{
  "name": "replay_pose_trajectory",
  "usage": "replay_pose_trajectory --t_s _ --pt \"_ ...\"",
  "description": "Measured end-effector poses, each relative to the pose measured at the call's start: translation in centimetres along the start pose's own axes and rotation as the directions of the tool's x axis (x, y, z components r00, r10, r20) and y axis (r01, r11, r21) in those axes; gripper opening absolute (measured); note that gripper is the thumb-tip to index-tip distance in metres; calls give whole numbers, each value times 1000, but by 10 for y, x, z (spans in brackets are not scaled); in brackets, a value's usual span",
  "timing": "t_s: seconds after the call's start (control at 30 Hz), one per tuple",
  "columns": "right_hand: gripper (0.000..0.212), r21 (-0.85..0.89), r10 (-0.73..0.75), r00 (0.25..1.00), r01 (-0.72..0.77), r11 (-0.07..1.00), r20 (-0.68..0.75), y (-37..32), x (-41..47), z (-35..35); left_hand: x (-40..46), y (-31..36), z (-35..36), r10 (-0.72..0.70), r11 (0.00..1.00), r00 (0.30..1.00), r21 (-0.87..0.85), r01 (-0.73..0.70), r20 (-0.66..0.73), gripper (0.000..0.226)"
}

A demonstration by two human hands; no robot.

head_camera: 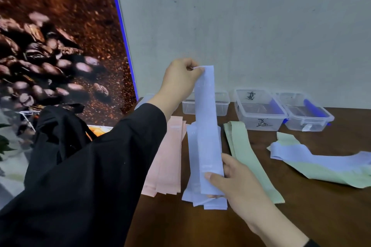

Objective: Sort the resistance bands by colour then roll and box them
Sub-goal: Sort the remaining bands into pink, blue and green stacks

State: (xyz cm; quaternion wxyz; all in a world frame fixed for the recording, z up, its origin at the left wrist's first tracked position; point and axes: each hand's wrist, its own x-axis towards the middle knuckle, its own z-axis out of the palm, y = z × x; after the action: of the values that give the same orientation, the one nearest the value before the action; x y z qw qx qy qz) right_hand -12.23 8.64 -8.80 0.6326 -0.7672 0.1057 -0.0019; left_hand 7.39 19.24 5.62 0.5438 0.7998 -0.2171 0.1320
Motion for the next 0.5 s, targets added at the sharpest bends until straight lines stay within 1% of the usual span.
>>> replay_pose_trajectory --t_s 0.03,0.07,0.1,0.13,0.17,0.2,0.23,0.3,0.33,0.37,0.4,0.43,0.5 --pt "44 -11 -11 1000 11 1000 3 -1 1 0 5 -7 4 -3 1000 1000 28 3 10 18" --pt "50 -70 -19 1000 19 997 11 -1 2 0 9 -17 9 -8 998 999 62 6 31 17" --pt "57 -207 -31 999 32 978 10 -1 4 -1 12 -28 15 -31 992 997 126 22 72 11" --pt "63 -415 -41 999 40 909 4 0 7 -2 12 -38 22 -76 972 989 231 45 123 12" --pt "67 -637 -53 999 41 770 1 1 8 -1 10 -50 31 -125 933 978 356 58 169 25" --pt "65 -778 -79 997 53 626 4 3 10 -1 4 -63 40 -154 891 966 452 44 209 34" --pt "60 -834 -107 994 77 546 21 5 10 -1 -4 -74 50 -154 862 955 508 6 252 36" --pt "45 -863 -147 987 123 489 58 9 9 0 -28 -92 71 -128 817 913 563 -123 386 27" --pt "41 -864 -161 985 134 485 63 11 9 -2 -41 -100 82 -123 789 881 583 -193 457 23" --pt "42 -850 -178 982 139 508 54 12 8 -6 -54 -108 91 -118 753 853 605 -257 509 20" --pt "44 -826 -213 977 143 545 28 13 8 -12 -65 -114 97 -105 713 841 630 -308 531 20" --pt "45 -807 -259 966 143 572 -12 13 8 -21 -71 -120 100 -83 678 846 652 -339 526 21" --pt "36 -794 -359 927 136 593 -110 16 14 -44 -75 -123 102 -34 660 877 670 -341 480 24"
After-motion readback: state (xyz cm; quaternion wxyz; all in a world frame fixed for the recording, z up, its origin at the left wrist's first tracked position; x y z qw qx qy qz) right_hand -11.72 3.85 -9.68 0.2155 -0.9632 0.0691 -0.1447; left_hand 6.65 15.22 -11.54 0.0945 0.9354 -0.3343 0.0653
